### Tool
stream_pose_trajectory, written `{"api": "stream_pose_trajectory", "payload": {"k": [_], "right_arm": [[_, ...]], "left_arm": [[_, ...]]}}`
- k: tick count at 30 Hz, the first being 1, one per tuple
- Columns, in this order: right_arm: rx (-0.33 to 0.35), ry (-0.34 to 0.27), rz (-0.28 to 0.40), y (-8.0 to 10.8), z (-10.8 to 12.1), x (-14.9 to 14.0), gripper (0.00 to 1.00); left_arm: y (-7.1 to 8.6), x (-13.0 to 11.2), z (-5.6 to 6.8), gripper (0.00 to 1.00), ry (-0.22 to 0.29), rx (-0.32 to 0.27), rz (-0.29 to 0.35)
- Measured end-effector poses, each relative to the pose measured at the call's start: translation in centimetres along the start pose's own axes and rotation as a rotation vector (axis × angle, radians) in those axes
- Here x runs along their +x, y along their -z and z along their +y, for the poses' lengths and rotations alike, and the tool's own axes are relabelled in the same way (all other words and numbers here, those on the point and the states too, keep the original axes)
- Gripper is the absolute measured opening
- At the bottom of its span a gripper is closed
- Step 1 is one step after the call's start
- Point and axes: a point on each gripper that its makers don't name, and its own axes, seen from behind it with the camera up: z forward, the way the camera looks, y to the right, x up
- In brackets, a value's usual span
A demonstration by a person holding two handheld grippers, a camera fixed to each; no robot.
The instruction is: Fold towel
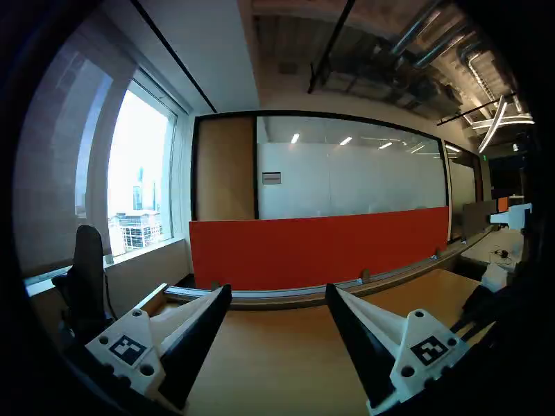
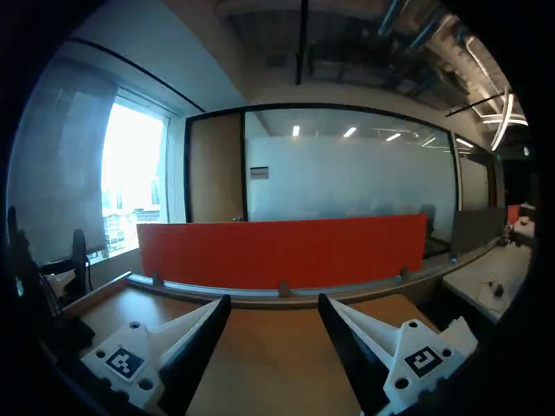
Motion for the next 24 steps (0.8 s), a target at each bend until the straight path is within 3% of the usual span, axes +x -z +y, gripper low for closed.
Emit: {"api": "stream_pose_trajectory", "payload": {"k": [6, 15, 24], "right_arm": [[-0.005, -0.002, -0.016, -0.5, -0.9, -0.1, 0.97], [-0.023, -0.008, -0.008, -0.9, -1.7, 0.1, 0.97], [-0.027, 0.012, -0.005, -0.8, -1.8, -1.5, 0.97]], "left_arm": [[0.4, -1.2, -0.1, 1.0, 0.003, -0.006, 0.011], [1.5, -3.9, -0.6, 1.0, -0.033, 0.014, 0.016], [1.8, -8.2, 0.2, 1.0, -0.022, 0.023, 0.007]]}}
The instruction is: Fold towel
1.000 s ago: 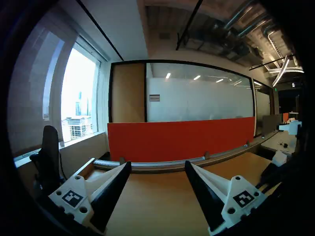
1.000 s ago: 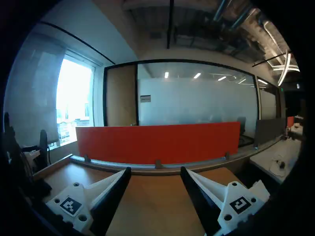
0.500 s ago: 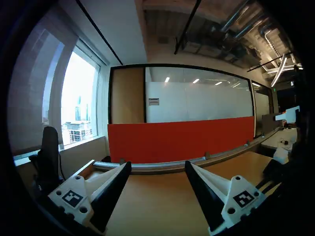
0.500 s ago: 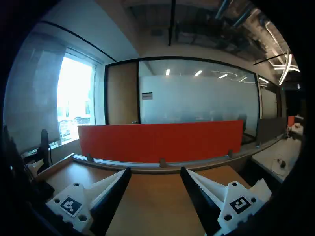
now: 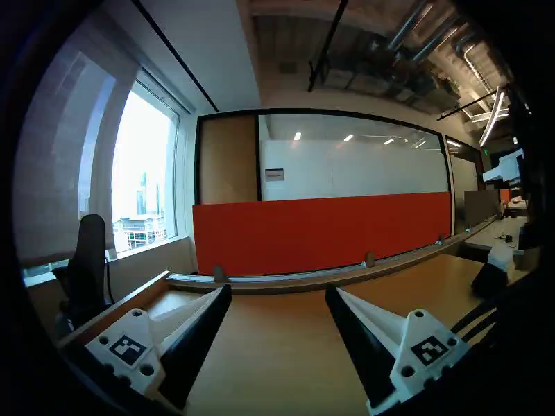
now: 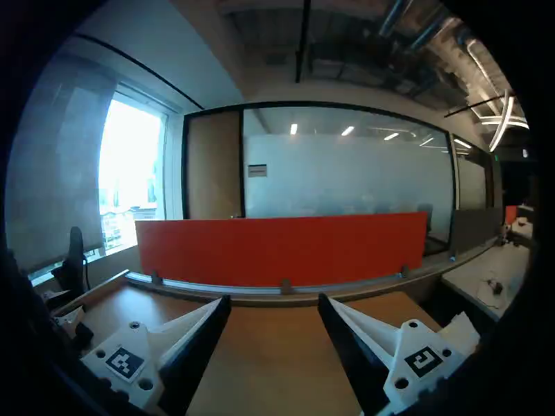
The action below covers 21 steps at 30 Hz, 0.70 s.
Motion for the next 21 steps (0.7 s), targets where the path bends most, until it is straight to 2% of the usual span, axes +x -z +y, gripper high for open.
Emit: {"api": "stream_pose_trajectory", "payload": {"k": [9, 21], "right_arm": [[-0.007, 0.01, -0.002, -0.1, 0.7, -3.0, 0.97], [-0.008, 0.012, -0.008, -0.9, 1.4, -6.2, 0.97]], "left_arm": [[0.5, -3.8, 0.9, 1.0, -0.006, 0.009, 0.008], [0.9, -7.7, 0.5, 1.0, -0.007, 0.049, 0.021]]}}
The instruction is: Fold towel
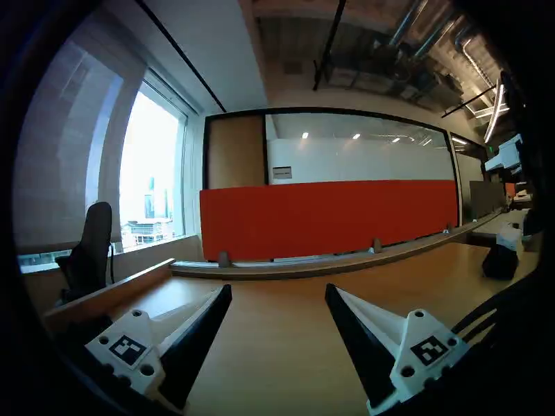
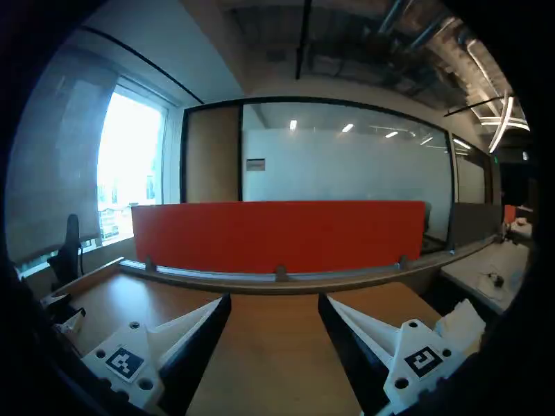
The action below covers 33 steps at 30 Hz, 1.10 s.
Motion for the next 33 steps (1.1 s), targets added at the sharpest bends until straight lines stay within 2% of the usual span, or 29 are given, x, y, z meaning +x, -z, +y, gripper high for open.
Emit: {"api": "stream_pose_trajectory", "payload": {"k": [15, 21, 27, 33], "right_arm": [[0.008, 0.004, 0.0, -0.6, 0.5, -2.7, 0.97], [0.007, 0.012, 0.003, -0.6, 0.6, -2.8, 0.97], [0.008, 0.021, 0.006, -0.5, 0.6, -2.5, 0.97], [0.008, 0.027, 0.009, -0.5, 0.6, -2.3, 0.97]], "left_arm": [[1.2, -2.5, -0.2, 1.0, 0.011, 0.02, 0.009], [1.4, -2.9, -0.8, 1.0, 0.026, 0.033, 0.012], [1.4, -3.5, -1.0, 1.0, 0.047, 0.036, 0.009], [1.5, -4.1, -1.0, 1.0, 0.044, 0.033, -0.001]]}}
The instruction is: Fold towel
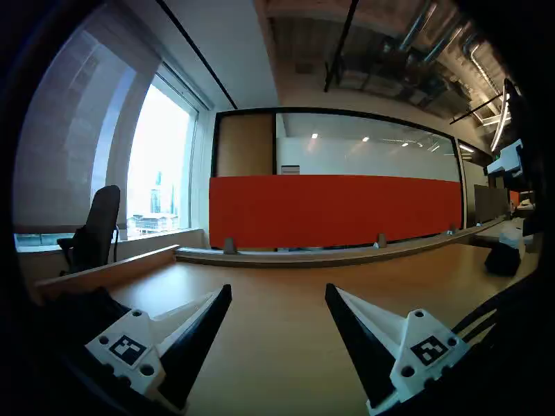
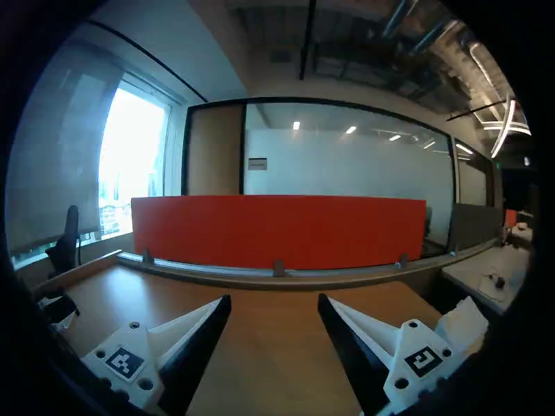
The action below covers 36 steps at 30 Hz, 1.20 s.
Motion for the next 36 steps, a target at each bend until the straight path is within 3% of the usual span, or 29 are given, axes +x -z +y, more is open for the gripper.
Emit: {"api": "stream_pose_trajectory", "payload": {"k": [15, 36], "right_arm": [[-0.005, 0.007, -0.006, 0.0, 0.0, -0.7, 0.97], [-0.007, 0.0, -0.001, 0.4, 0.8, -0.1, 0.97]], "left_arm": [[-0.3, -1.8, 0.6, 1.0, 0.001, -0.014, -0.045], [-0.8, -2.0, 0.4, 1.0, -0.001, -0.006, -0.05]]}}
